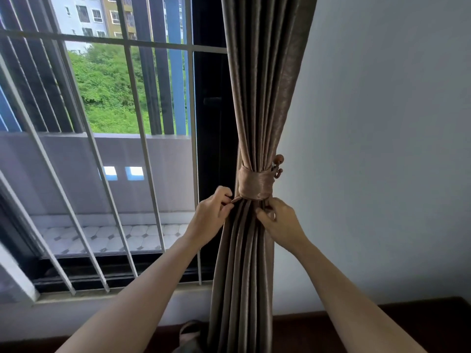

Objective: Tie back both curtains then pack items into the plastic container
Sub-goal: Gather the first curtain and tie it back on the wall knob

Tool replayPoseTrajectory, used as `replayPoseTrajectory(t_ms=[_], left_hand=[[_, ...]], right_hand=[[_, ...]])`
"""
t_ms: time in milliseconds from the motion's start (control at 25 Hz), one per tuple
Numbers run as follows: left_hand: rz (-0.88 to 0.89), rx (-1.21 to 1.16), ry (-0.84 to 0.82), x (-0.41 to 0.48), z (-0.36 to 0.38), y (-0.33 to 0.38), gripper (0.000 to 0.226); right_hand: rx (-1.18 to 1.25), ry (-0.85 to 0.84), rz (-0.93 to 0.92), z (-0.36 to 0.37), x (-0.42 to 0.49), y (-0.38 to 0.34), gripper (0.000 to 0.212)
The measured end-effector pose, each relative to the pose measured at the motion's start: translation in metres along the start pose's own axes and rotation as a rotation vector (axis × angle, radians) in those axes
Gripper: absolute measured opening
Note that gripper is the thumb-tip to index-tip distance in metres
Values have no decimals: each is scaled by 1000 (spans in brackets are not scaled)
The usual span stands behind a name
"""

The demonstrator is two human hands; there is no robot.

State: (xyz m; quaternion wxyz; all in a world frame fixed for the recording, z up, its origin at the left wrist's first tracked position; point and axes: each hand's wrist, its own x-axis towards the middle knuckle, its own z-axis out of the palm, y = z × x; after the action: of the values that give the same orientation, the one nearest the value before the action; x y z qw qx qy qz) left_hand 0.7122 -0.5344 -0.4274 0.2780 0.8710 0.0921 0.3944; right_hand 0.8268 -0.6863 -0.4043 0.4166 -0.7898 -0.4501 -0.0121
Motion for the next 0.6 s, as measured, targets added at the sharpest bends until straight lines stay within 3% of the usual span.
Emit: replayPoseTrajectory(t_ms=[120, 360, 600], left_hand=[[150, 115, 22, -9, 12, 6, 11], [11, 108, 39, -3, 25, 20, 13], [42, 82, 0, -20, 15, 22, 22]], right_hand=[[43, -2, 26, -5, -6, 5, 16], [168, 16, 99, -2, -15, 9, 19], [158, 11, 81, -12, -22, 20, 19]])
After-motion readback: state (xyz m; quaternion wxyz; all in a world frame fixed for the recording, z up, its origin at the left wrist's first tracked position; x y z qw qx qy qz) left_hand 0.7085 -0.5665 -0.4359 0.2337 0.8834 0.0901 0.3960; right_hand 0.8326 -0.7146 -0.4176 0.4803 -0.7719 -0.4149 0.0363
